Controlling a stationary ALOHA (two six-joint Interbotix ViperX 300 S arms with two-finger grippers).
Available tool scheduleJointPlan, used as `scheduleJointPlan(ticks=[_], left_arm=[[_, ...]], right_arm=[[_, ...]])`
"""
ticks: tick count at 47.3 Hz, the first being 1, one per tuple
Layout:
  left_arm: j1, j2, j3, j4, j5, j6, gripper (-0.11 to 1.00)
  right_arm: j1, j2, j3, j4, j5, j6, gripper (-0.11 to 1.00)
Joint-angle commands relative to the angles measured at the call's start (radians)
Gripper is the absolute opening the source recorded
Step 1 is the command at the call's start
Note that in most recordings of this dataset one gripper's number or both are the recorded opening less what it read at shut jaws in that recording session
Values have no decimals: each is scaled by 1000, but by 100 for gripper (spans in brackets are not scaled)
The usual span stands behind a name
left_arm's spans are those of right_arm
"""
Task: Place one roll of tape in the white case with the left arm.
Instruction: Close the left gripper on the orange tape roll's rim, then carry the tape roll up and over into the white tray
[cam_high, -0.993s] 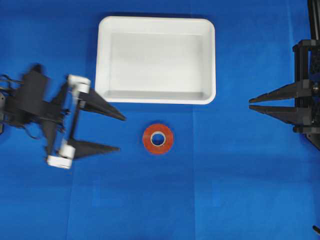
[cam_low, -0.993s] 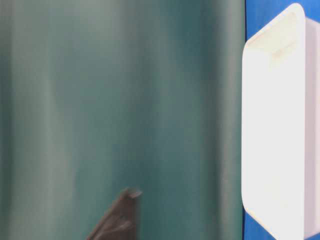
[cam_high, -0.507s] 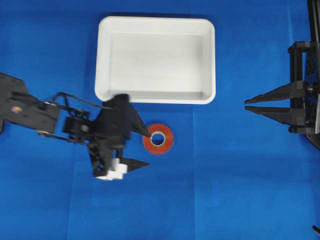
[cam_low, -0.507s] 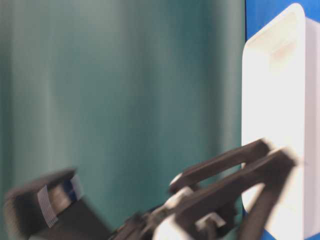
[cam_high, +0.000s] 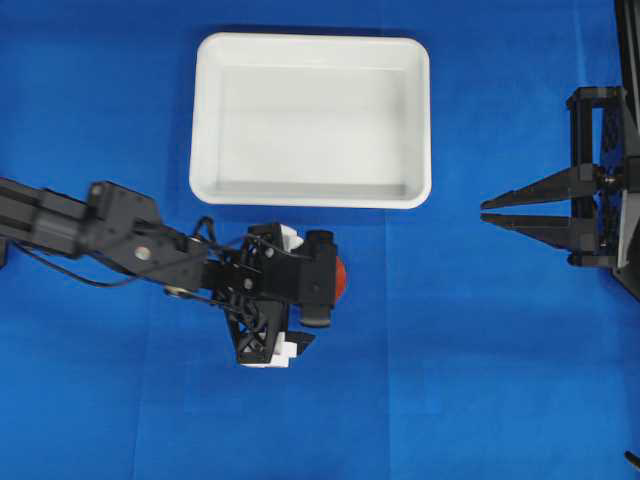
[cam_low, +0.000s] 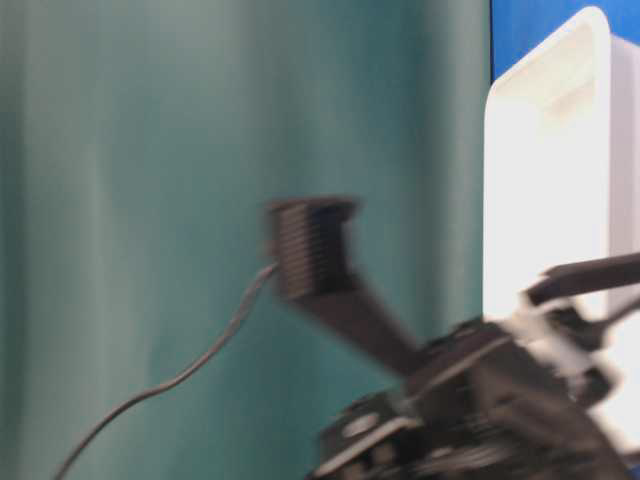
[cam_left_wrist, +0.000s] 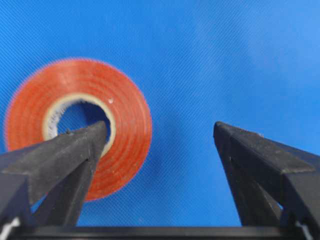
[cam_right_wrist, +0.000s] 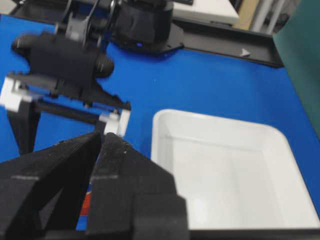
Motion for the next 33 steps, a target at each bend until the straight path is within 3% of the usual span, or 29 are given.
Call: scheduleJointPlan(ticks=[1, 10, 22, 33], left_arm=[[8, 6, -41, 6, 23, -5, 91], [26, 20, -75, 9, 95, -8, 86], [17, -32, -140, 9, 222, -5, 24], [12, -175, -150, 23, 331, -2, 25]], right_arm=[[-3, 3, -8, 0, -8, 2, -11], [-3, 5, -2, 2, -8, 2, -11], [-3, 6, -2, 3, -8, 5, -11], [-3, 6, -2, 3, -8, 6, -11]])
